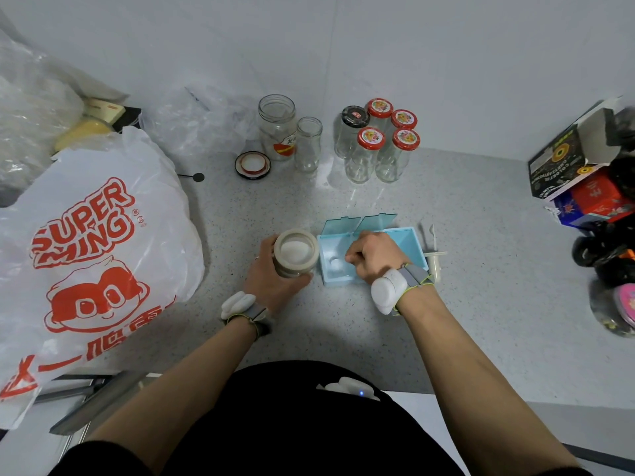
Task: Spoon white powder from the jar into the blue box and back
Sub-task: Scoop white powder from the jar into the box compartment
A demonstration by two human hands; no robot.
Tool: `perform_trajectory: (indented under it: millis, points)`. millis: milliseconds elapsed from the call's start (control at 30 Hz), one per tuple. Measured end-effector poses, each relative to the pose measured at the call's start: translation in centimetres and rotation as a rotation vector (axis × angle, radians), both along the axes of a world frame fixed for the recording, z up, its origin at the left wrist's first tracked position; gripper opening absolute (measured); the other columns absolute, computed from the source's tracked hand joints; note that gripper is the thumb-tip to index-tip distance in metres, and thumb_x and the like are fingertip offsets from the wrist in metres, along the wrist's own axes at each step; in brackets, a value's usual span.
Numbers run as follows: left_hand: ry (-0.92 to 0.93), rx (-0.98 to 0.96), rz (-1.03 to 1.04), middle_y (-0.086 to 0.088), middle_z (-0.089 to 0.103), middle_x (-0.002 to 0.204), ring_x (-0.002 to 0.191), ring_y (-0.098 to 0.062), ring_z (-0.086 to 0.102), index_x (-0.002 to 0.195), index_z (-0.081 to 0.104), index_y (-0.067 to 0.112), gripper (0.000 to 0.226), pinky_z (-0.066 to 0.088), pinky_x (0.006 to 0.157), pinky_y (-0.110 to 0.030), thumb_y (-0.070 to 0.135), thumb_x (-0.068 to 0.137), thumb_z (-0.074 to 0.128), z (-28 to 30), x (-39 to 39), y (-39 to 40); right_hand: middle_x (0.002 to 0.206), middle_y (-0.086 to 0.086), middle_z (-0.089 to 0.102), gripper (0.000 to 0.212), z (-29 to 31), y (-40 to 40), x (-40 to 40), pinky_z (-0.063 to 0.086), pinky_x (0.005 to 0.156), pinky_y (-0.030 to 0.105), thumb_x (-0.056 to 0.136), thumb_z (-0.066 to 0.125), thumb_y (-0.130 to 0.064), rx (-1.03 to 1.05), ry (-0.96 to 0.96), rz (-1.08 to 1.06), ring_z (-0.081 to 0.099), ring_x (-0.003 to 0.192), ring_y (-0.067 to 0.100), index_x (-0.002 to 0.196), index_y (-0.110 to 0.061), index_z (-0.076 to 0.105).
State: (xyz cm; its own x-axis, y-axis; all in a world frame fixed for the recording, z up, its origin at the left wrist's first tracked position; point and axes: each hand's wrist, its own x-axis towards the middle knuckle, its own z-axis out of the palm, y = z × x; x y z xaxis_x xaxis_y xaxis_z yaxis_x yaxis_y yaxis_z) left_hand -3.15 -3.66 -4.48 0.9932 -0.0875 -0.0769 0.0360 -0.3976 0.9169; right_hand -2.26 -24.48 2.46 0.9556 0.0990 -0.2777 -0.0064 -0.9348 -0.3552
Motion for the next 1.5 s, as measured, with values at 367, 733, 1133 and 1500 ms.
perform_trajectory:
  millis: [367, 733, 1133, 1500]
  points:
    - [-0.002, 0.013, -0.012, 0.019, 0.053, 0.113, 0.098, -0.001, 0.054, 0.129, 0.035, 0.032, 0.081, 0.038, 0.076, -0.008, 0.032, 0.066, 0.087, -0.1, -0.1, 0.1, 0.098, 0.015, 0.07, 0.02, -0.5, 2.0, -0.4, 0.049, 0.085, 0.033, 0.089, 0.054, -0.02, 0.05, 0.064, -0.101, 0.058, 0.101, 0.034, 0.094, -0.014, 0.072]
    - [0.008, 0.022, -0.018, 0.016, 0.051, 0.115, 0.1, -0.003, 0.053, 0.126, 0.032, 0.037, 0.081, 0.036, 0.077, -0.008, 0.032, 0.066, 0.087, 0.0, 0.1, 0.0, 0.046, 0.005, 0.06, 0.029, -0.9, 0.3, -0.5, 0.054, 0.053, 0.034, 0.076, 0.06, -0.018, 0.488, -0.014, -0.714, 0.05, 0.036, 0.018, 0.048, -0.018, 0.067]
    - [0.003, 0.037, -0.006, 0.014, 0.052, 0.117, 0.103, -0.008, 0.054, 0.124, 0.031, 0.039, 0.08, 0.042, 0.084, -0.024, 0.034, 0.066, 0.087, 0.0, 0.0, 0.0, 0.051, 0.01, 0.055, 0.025, 0.9, -0.6, 0.0, 0.039, 0.04, 0.024, 0.079, 0.061, -0.006, 0.767, -0.086, -0.807, 0.039, 0.037, 0.022, 0.054, -0.007, 0.064]
    - [0.002, 0.008, 0.004, 0.016, 0.055, 0.111, 0.096, -0.006, 0.057, 0.123, 0.036, 0.037, 0.077, 0.041, 0.074, -0.012, 0.029, 0.066, 0.087, 0.4, -0.1, 0.0, 0.058, 0.008, 0.062, 0.016, 4.0, 3.5, 1.1, 0.051, 0.048, 0.029, 0.085, 0.062, -0.008, 0.816, -0.15, -0.513, 0.055, 0.042, 0.013, 0.07, -0.01, 0.067]
